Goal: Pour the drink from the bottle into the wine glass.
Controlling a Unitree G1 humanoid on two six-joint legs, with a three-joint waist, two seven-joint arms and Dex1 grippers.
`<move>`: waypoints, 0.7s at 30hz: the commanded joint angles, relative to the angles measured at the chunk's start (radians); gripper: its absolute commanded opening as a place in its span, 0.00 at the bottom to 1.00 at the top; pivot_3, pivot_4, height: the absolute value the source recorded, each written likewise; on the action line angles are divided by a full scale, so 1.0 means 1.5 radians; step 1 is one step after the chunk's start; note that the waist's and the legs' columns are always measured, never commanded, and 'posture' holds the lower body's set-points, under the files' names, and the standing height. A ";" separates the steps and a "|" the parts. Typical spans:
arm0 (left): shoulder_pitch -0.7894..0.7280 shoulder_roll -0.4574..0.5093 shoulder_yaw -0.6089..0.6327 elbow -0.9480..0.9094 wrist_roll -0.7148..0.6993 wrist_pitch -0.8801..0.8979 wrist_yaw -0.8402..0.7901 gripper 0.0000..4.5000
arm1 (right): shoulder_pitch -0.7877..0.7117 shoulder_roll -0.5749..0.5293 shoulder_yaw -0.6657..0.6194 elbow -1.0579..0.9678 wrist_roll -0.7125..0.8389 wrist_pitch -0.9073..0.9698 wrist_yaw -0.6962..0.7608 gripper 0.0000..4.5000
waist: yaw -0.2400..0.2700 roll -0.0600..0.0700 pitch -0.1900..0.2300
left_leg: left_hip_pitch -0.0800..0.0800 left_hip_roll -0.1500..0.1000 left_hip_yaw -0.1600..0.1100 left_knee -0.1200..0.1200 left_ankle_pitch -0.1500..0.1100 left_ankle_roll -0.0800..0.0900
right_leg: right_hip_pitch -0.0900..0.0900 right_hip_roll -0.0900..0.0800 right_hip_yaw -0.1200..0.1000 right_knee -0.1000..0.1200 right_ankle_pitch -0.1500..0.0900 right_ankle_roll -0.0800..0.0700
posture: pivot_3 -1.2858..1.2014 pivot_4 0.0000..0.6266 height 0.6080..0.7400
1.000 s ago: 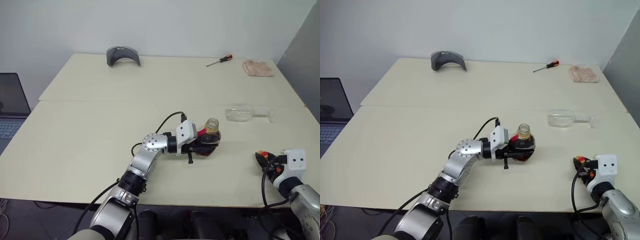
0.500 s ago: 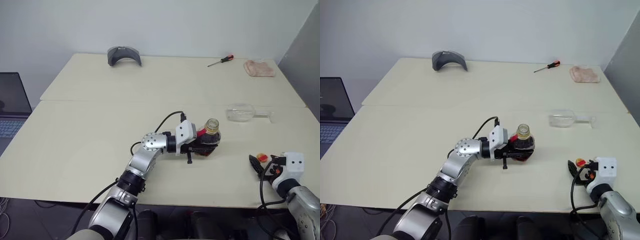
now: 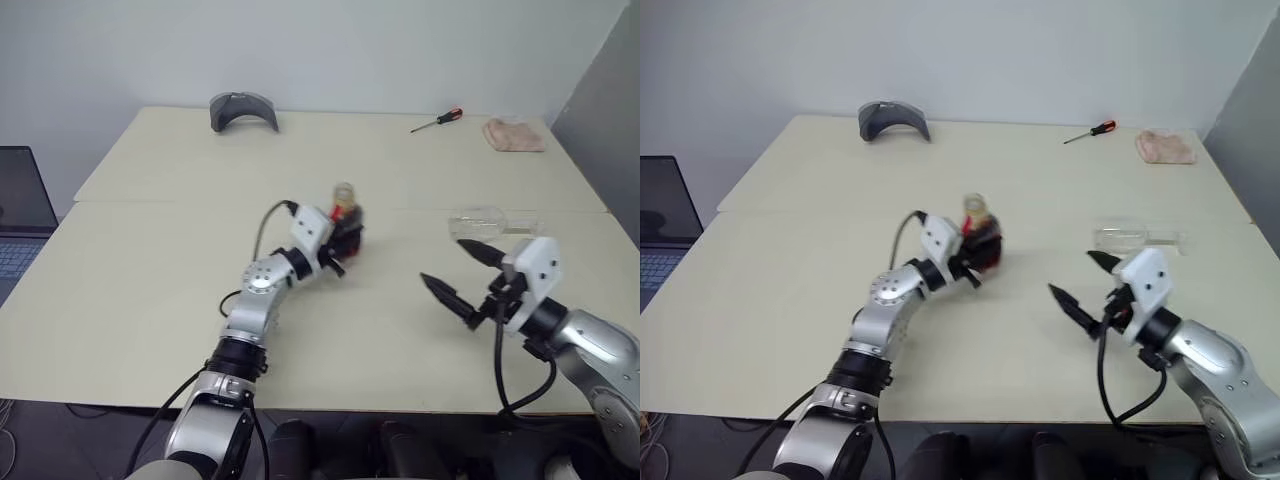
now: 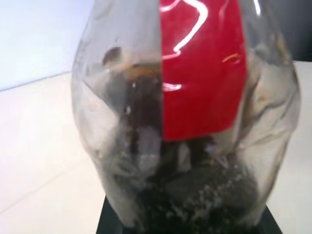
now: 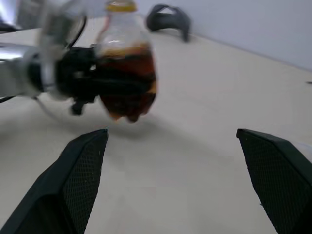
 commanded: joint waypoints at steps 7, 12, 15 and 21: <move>-0.007 0.083 0.136 0.088 0.004 -0.060 0.162 0.17 | -0.240 0.067 0.163 0.127 -0.050 0.010 0.051 1.00 | 0.003 -0.002 0.001 | 0.000 -0.001 0.000 0.000 0.000 0.000 | 0.000 -0.002 -0.001 0.000 0.002 -0.003 | 0.52 0.24 1.00; -0.043 0.126 0.173 0.204 0.014 -0.118 0.222 0.17 | -0.282 0.109 0.217 0.183 -0.095 -0.025 0.074 1.00 | 0.006 -0.002 0.001 | 0.000 -0.001 0.000 0.000 0.000 0.000 | 0.000 -0.004 -0.002 0.000 0.002 -0.003 | 0.52 0.24 1.00; -0.066 0.138 0.181 0.262 0.014 -0.146 0.234 0.17 | -0.288 0.126 0.231 0.197 -0.118 -0.046 0.079 1.00 | 0.007 -0.003 0.001 | -0.001 -0.002 0.000 0.000 0.000 0.000 | 0.000 -0.004 -0.002 0.000 0.002 -0.003 | 0.52 0.24 1.00; -0.123 0.134 0.194 0.365 -0.016 -0.191 0.187 0.17 | -0.286 0.144 0.228 0.207 -0.143 -0.076 0.092 1.00 | 0.007 -0.003 0.001 | -0.001 -0.002 0.000 0.000 0.000 0.000 | 0.000 -0.005 -0.003 0.000 0.002 -0.003 | 0.52 0.24 1.00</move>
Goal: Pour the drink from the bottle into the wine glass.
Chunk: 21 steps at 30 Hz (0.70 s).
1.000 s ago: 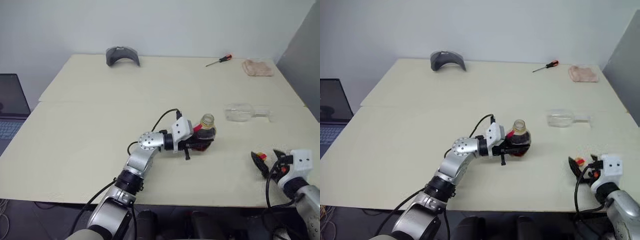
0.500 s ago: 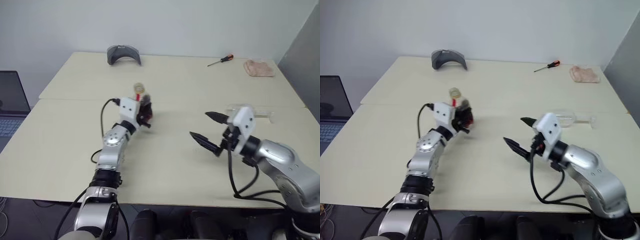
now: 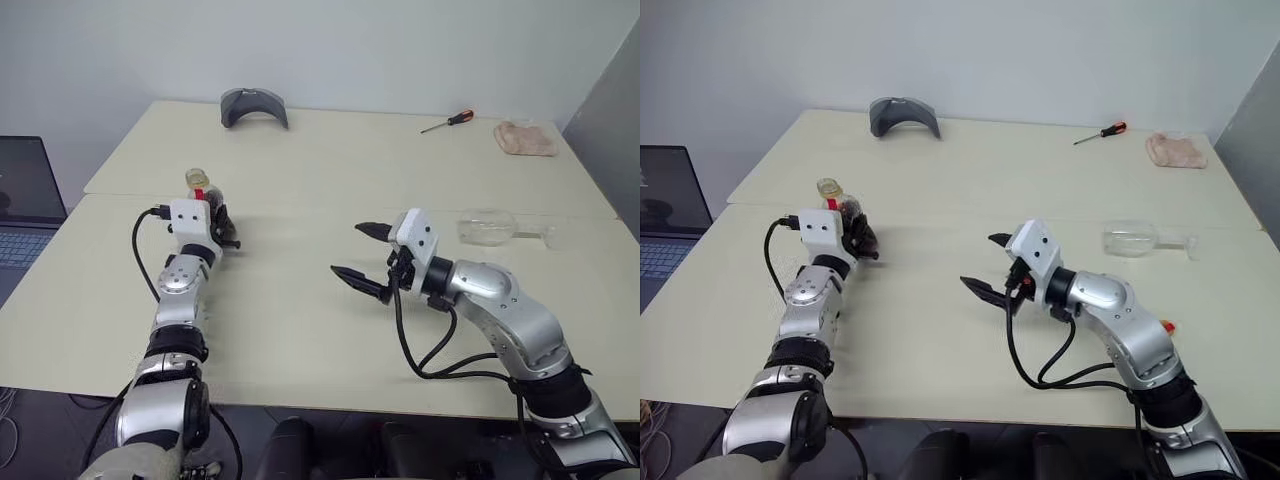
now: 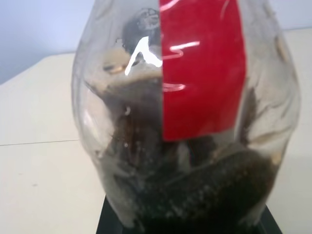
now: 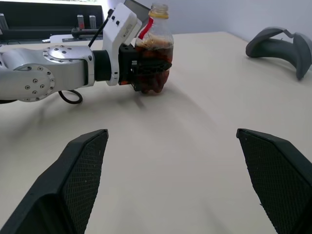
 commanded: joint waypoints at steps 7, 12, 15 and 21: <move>-0.083 -0.003 0.008 0.107 -0.019 -0.053 -0.057 0.17 | 0.002 0.006 -0.010 -0.026 -0.012 -0.025 0.023 1.00 | -0.003 0.000 0.000 | 0.000 0.000 0.000 0.000 0.000 0.000 | 0.000 0.000 0.000 0.000 0.000 0.000 | 0.52 0.24 1.00; -0.079 -0.006 0.004 0.126 -0.017 -0.065 -0.061 0.46 | 0.012 0.005 -0.014 -0.039 -0.008 -0.019 0.025 1.00 | -0.004 0.000 0.000 | 0.000 0.000 0.000 0.000 0.000 0.000 | 0.000 0.000 0.000 0.001 0.000 0.000 | 0.52 0.24 1.00; -0.066 -0.010 0.005 0.119 -0.019 -0.068 -0.062 0.68 | 0.019 0.000 -0.015 -0.052 0.002 -0.008 0.033 1.00 | -0.004 0.000 0.000 | 0.000 0.000 0.000 0.000 0.000 0.000 | 0.000 0.000 0.000 0.001 0.000 0.000 | 0.52 0.24 1.00; -0.025 -0.019 0.007 0.068 -0.028 -0.068 -0.068 0.99 | 0.035 -0.011 -0.026 -0.085 0.038 0.030 0.056 1.00 | -0.005 0.000 0.000 | 0.000 0.000 0.000 0.000 0.000 0.000 | 0.000 0.000 0.000 0.001 0.000 0.000 | 0.52 0.24 1.00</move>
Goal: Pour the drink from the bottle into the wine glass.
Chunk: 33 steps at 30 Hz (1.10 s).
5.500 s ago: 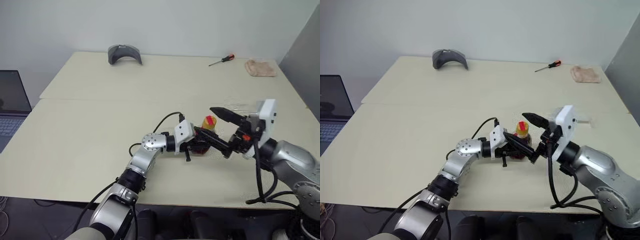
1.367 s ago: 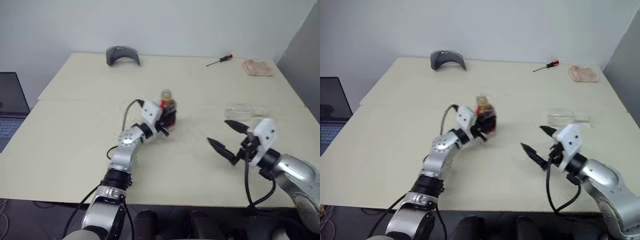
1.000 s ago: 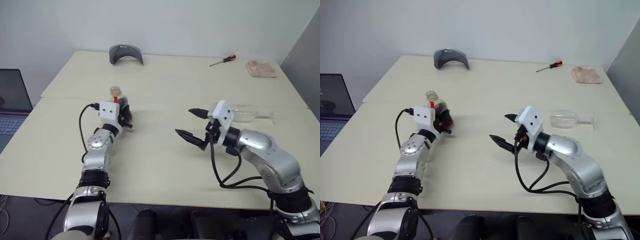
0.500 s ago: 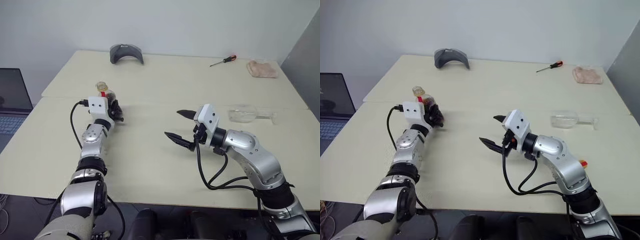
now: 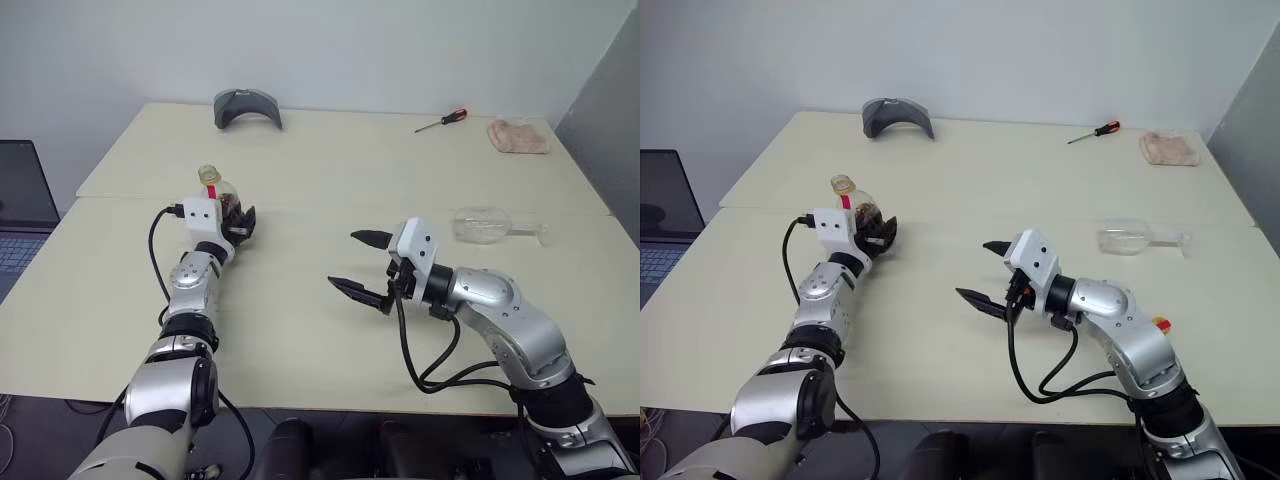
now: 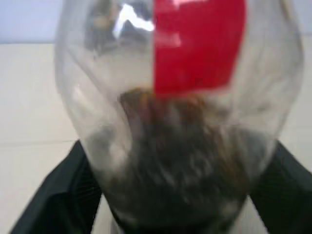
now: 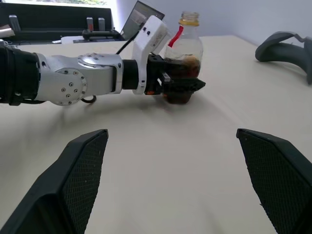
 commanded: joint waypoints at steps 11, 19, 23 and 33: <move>0.199 -0.021 0.003 -0.330 -0.023 0.072 0.034 0.99 | 0.075 -0.076 -0.081 -0.079 0.051 0.028 0.028 1.00 | 0.000 0.000 0.000 | 0.000 0.000 0.000 0.000 0.000 0.000 | 0.000 -0.001 0.000 0.000 0.000 0.000 | 0.52 0.24 1.00; 0.364 -0.057 -0.014 -0.589 0.007 0.154 0.131 0.99 | 0.148 -0.116 -0.147 -0.104 0.069 0.038 0.018 1.00 | 0.001 0.000 0.000 | 0.001 0.000 0.001 0.000 0.000 0.000 | 0.001 -0.001 0.001 0.000 0.000 0.000 | 0.52 0.24 1.00; 0.447 -0.075 -0.100 -0.693 -0.019 0.204 0.043 0.99 | 0.203 -0.127 -0.195 -0.110 0.049 0.020 -0.004 1.00 | 0.002 0.000 -0.001 | 0.001 0.000 0.001 0.000 0.000 0.000 | 0.001 -0.001 0.001 -0.001 0.000 0.000 | 0.52 0.24 1.00; 0.340 -0.038 -0.236 -0.726 -0.048 0.315 -0.152 0.99 | 0.268 -0.161 -0.257 -0.079 -0.163 -0.062 -0.143 1.00 | 0.002 0.000 -0.001 | 0.001 -0.001 0.001 0.000 0.000 0.000 | 0.001 0.000 0.001 0.000 0.000 0.000 | 0.52 0.24 1.00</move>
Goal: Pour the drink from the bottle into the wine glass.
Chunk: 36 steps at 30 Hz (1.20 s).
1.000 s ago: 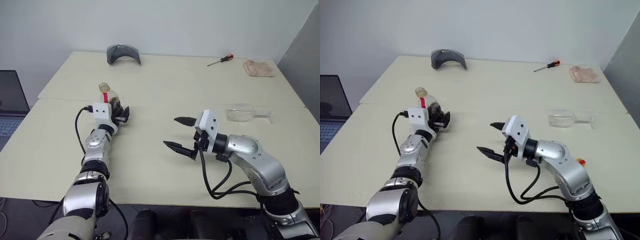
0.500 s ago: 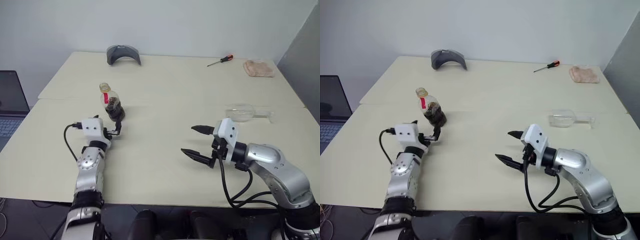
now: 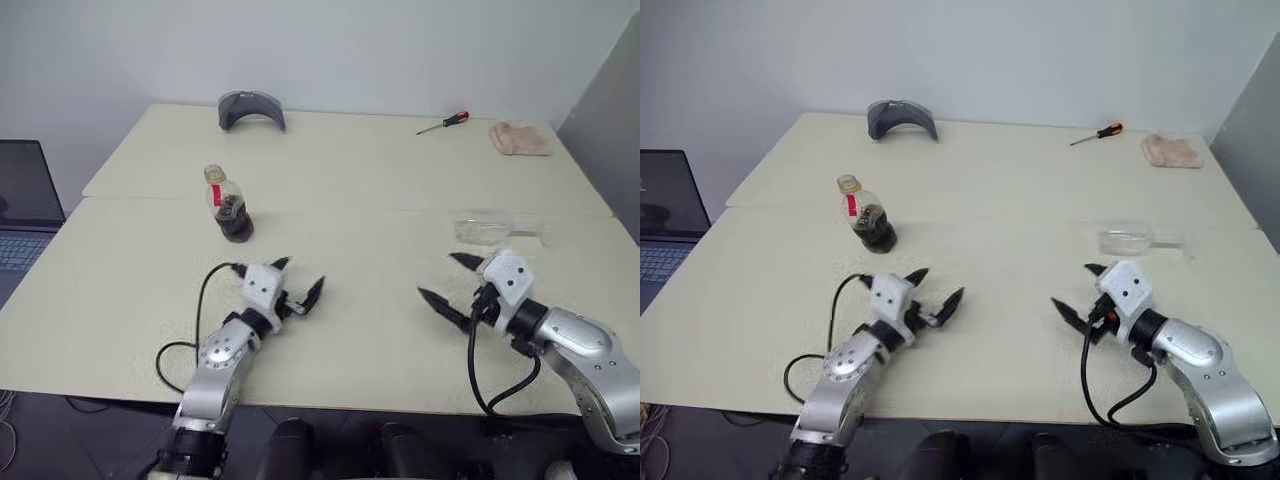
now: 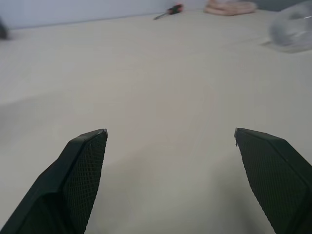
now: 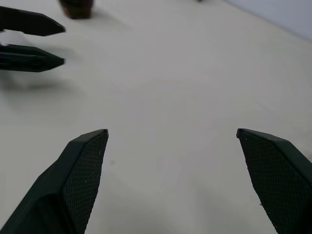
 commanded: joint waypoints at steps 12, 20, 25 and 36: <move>-0.265 0.047 -0.043 0.145 -0.072 0.018 -0.324 0.99 | -0.087 -0.118 0.057 0.198 -0.369 -0.078 -0.162 1.00 | -0.003 0.000 0.000 | 0.000 0.000 0.001 0.000 0.000 0.000 | -0.001 0.001 0.001 0.000 0.000 0.000 | 0.52 0.24 1.00; -0.288 0.020 -0.081 0.132 -0.040 -0.019 -0.350 0.99 | -0.212 -0.137 0.168 0.424 -0.524 -0.175 -0.212 1.00 | -0.003 0.000 0.000 | 0.000 0.000 0.002 0.000 0.000 0.000 | -0.001 0.001 0.002 0.000 0.000 0.000 | 0.52 0.24 1.00; -0.287 0.006 -0.088 0.134 -0.030 -0.026 -0.339 0.99 | -0.285 -0.132 0.238 0.595 -0.610 -0.238 -0.274 1.00 | -0.003 0.000 0.000 | 0.000 0.000 0.002 0.000 0.000 0.000 | -0.001 0.001 0.002 0.000 0.000 0.000 | 0.52 0.24 1.00; -0.300 -0.006 -0.089 0.139 -0.020 -0.030 -0.333 0.99 | -0.451 -0.064 0.306 0.899 -0.659 -0.338 -0.377 1.00 | -0.010 0.001 0.000 | 0.001 0.001 0.003 0.000 0.001 -0.002 | -0.001 0.001 0.003 0.000 0.000 0.000 | 0.52 0.24 1.00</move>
